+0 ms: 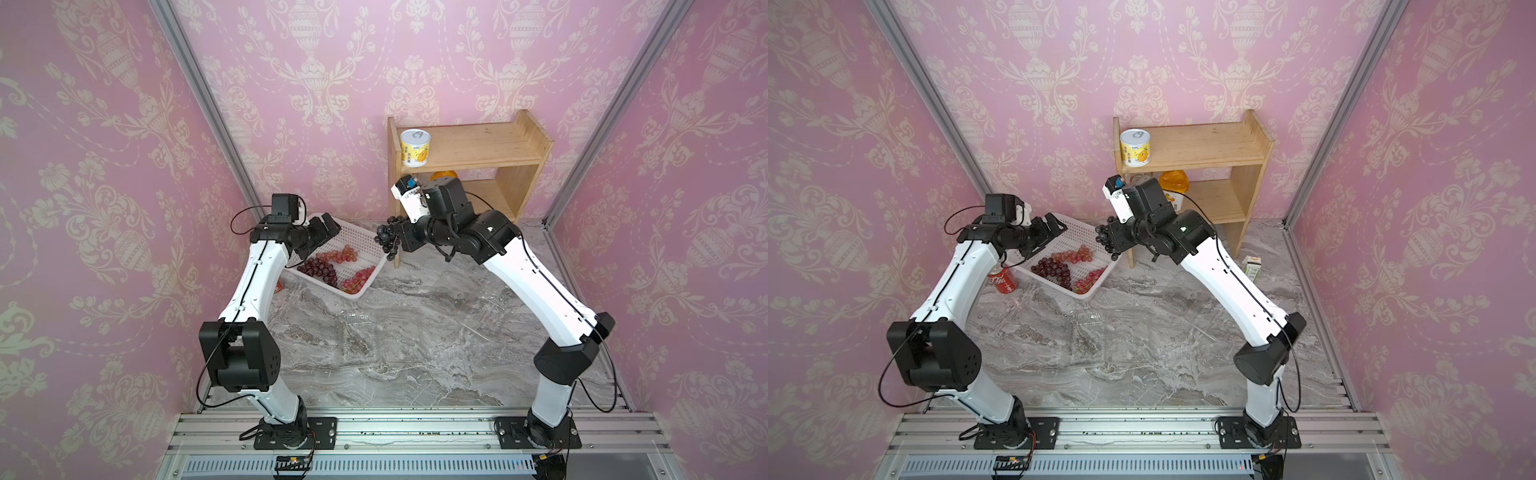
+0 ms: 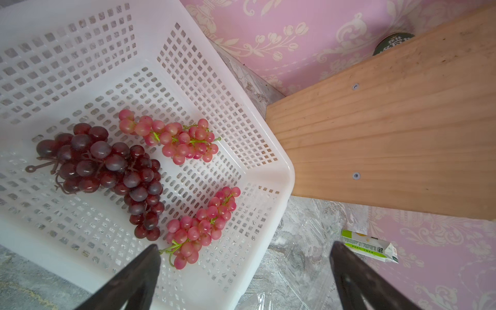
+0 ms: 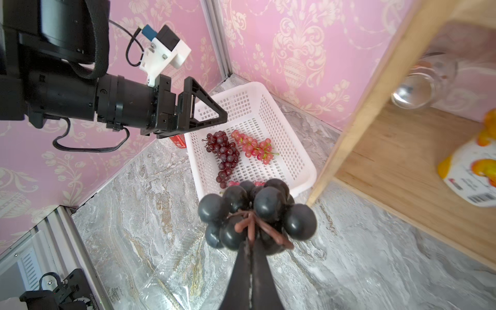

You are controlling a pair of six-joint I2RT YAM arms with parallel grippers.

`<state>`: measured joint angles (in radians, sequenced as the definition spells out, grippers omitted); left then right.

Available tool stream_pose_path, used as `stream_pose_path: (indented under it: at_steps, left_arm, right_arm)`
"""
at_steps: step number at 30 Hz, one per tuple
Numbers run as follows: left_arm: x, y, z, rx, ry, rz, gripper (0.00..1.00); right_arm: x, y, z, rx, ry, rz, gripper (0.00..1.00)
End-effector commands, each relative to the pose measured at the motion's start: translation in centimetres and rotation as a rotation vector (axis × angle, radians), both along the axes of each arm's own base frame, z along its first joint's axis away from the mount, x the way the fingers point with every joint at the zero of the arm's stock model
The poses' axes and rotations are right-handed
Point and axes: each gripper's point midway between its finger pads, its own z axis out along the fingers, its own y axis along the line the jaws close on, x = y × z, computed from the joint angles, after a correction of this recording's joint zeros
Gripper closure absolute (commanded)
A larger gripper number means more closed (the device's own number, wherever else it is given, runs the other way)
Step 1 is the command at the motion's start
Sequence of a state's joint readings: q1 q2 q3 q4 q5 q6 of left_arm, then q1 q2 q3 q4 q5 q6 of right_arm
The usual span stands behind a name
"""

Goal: Pack grapes into containers
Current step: Place the grape into the packing box.

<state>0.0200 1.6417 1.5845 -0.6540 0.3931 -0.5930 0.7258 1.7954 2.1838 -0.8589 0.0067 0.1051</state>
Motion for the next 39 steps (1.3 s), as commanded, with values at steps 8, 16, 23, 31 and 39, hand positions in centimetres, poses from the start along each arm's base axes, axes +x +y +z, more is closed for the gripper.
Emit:
stream_pose_path:
  at_steps: [8, 16, 23, 31, 39]
  left_arm:
    - [-2.7, -4.0, 1.1, -0.024, -0.058, -0.117, 0.01]
    - [-5.4, -9.6, -0.2, 0.008, -0.077, -0.272, 0.01]
    - [-6.8, -13.0, -0.2, -0.004, -0.145, -0.353, 0.01]
    - [-6.8, -13.3, -1.2, -0.003, -0.118, -0.359, 0.01]
    - [-6.4, -13.8, -1.9, -0.01, -0.106, -0.374, 0.01]
  right_arm:
    - [-2.4, -8.5, -5.2, -0.032, 0.11, -0.192, 1.0]
    - [-2.7, -16.9, -9.3, -0.053, 0.194, -0.414, 1.0]
    - [-2.3, -22.4, -12.4, -0.075, 0.275, -0.58, 1.0]
    - [-3.1, -24.3, -14.8, -0.083, 0.34, -0.653, 1.0]
    - [-4.4, -26.7, -17.5, -0.109, 0.38, -0.733, 1.0]
